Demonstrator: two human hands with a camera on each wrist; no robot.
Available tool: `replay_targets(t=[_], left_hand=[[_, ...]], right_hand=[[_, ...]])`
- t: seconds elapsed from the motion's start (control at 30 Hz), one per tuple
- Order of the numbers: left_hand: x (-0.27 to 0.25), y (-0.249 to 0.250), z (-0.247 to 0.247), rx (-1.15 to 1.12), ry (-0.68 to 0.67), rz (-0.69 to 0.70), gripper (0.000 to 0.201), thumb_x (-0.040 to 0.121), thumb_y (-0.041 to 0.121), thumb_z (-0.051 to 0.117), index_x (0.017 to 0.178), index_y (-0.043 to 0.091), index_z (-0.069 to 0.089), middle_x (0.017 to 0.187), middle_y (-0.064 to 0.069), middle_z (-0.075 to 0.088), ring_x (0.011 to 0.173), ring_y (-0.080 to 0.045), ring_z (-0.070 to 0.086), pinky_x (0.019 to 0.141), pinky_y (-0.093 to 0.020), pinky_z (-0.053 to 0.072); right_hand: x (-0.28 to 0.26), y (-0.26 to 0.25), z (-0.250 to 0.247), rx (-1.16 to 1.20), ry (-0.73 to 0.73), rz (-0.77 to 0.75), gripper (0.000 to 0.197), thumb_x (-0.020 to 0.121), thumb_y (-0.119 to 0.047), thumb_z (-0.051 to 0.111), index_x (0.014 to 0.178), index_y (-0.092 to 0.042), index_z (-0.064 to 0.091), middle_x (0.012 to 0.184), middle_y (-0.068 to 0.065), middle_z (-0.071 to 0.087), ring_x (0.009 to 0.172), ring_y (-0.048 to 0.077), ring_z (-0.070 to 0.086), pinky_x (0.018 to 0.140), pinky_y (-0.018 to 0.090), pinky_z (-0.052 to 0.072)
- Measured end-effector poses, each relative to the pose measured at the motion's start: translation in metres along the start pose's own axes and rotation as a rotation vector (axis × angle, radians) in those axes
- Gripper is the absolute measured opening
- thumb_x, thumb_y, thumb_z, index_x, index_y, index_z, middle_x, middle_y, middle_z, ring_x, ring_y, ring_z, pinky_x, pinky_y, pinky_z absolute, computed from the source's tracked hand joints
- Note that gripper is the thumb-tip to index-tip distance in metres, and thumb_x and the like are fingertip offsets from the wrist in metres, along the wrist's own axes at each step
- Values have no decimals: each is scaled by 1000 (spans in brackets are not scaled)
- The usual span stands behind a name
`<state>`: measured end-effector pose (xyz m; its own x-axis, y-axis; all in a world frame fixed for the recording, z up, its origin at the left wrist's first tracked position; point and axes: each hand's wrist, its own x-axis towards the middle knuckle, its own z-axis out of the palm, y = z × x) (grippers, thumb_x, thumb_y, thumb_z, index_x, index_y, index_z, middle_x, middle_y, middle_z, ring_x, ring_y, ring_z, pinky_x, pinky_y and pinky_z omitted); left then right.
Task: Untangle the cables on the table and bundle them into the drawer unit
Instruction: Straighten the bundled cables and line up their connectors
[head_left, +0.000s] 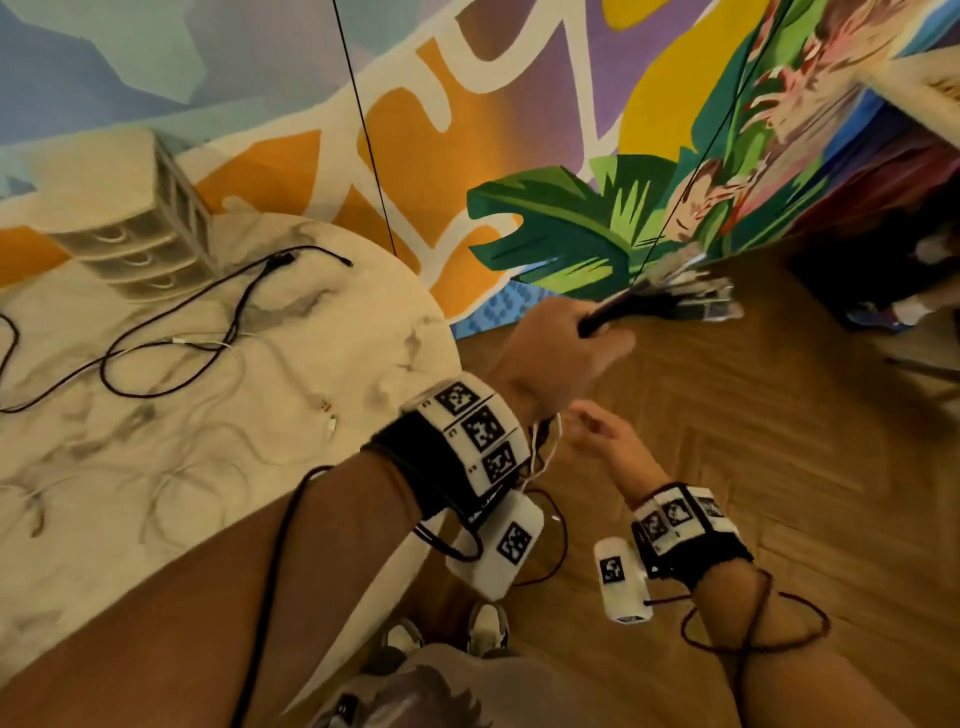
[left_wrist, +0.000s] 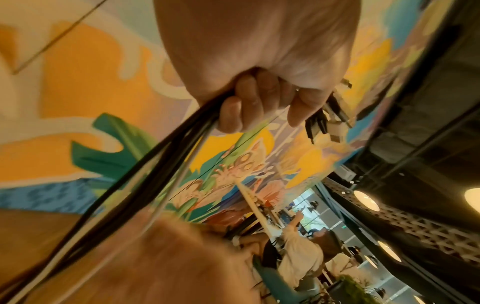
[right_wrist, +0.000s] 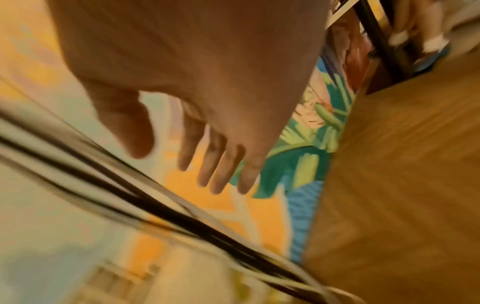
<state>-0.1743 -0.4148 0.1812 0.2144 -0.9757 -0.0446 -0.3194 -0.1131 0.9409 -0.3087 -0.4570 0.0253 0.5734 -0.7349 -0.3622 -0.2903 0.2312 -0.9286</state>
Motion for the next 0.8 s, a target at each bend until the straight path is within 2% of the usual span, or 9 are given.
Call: replay_targets(t=[0.07,0.13,0.23,0.3,0.4,0.53,0.63,0.73,0.8], left_hand=[[-4,-18,3,-7,-3,-90,39,83,12,62,52,20,40,44,11,36,41,-5,35,49,-18,31],[-10,-32,7,-20,-49,-100,17,78,13,59,62,8,55,62,-5,54,55,-10,47,57,-28,44],[-23,-43,14,-55,-158,-235,28,85,6,60,110,-8,59,99,-21,61,78,-17,54,78,-31,51],[-30,-47,17,-28,-158,-259,30,89,3,58,117,-8,55,107,-24,62,85,-20,57,81,-32,51],[-39,-51,11,24,-152,-257,38,92,8,56,126,-5,49,123,-23,58,108,-32,59,94,-38,48],[-43,-56,-5,410,-224,-38,42,91,29,56,130,17,49,121,-3,59,106,-19,58,79,-21,46],[-43,-37,-24,615,118,259,25,89,40,52,104,21,57,96,5,58,84,-11,54,66,-22,44],[-31,-11,-30,548,174,500,38,87,41,54,110,12,57,107,-2,57,97,-12,51,80,-20,43],[-19,-10,-26,544,-10,394,51,87,44,58,124,10,53,124,-5,54,113,-15,49,93,-27,43]], right_hand=[[-17,-48,9,431,-182,-121,26,91,-10,46,114,-13,58,102,-1,69,93,11,65,84,31,48],[-31,-82,14,674,-311,-164,45,83,-23,60,123,-5,52,113,8,67,101,18,64,85,31,52],[-31,-106,24,311,-173,-180,53,85,-38,59,123,-1,57,123,12,64,115,22,60,96,32,48],[-26,-110,31,172,-119,-116,37,96,-29,48,106,0,69,113,15,68,108,28,62,92,36,49],[-20,-103,37,60,-112,-86,44,101,-23,37,84,-10,76,103,13,72,105,34,61,98,43,43],[-14,-96,42,37,-16,-73,42,101,-26,38,87,-11,75,94,5,73,93,21,66,89,33,50],[-12,-91,45,25,49,-125,34,98,-13,41,82,8,61,71,7,61,60,10,57,59,26,45],[-19,-94,59,35,6,-195,23,97,-6,43,88,12,54,74,18,54,61,18,52,54,33,44],[-25,-96,61,-41,-48,-182,23,96,-3,45,104,17,52,95,36,56,78,39,53,67,43,49]])
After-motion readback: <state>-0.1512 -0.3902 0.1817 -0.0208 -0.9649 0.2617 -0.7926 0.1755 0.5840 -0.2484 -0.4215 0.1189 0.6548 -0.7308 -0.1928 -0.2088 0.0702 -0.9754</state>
